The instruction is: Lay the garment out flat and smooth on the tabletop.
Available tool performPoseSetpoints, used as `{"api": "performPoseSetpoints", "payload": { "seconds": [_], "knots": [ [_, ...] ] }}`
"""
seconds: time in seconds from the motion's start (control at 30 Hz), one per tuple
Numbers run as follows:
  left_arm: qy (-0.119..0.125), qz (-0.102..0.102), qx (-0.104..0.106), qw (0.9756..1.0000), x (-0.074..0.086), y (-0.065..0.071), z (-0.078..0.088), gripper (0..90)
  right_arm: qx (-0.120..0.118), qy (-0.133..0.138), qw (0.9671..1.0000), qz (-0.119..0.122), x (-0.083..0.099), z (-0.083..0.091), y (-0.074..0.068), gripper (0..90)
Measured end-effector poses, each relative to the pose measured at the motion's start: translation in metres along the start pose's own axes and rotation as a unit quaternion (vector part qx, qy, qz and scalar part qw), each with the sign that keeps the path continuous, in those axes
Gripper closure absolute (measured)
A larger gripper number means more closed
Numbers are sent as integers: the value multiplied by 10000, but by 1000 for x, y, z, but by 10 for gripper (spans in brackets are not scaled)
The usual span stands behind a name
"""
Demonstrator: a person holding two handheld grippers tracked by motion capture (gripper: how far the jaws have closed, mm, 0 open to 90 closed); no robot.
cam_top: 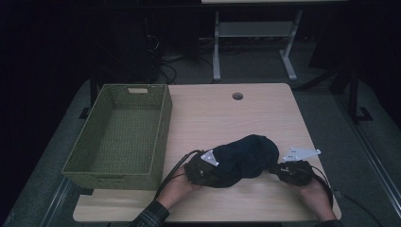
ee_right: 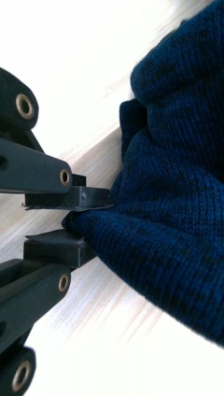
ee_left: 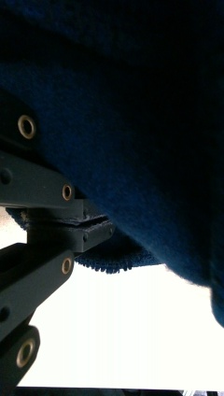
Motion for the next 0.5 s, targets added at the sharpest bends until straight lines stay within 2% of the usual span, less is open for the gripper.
{"api": "performPoseSetpoints", "payload": {
  "seconds": [0.2, 0.5],
  "knots": [
    [-18, -18, -27, 10000, 0, 1, 0, 885, -162, 53, 9999, -2, -6, 10, -3, 789],
    [-31, -36, -45, 10000, -1, 1, 0, 886, -196, 108, 9997, -34, -22, 24, -4, 794]
  ]
}}
Point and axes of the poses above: each handheld gripper's, and its own axes: z roughly backward along the jaws, x roughly out of its underside, y roughly to its right, the point moved 3 cm from there along -z, roughly forward along the jaws, and after that the axes turned 13 degrees about -y, right-handed, at the moved point
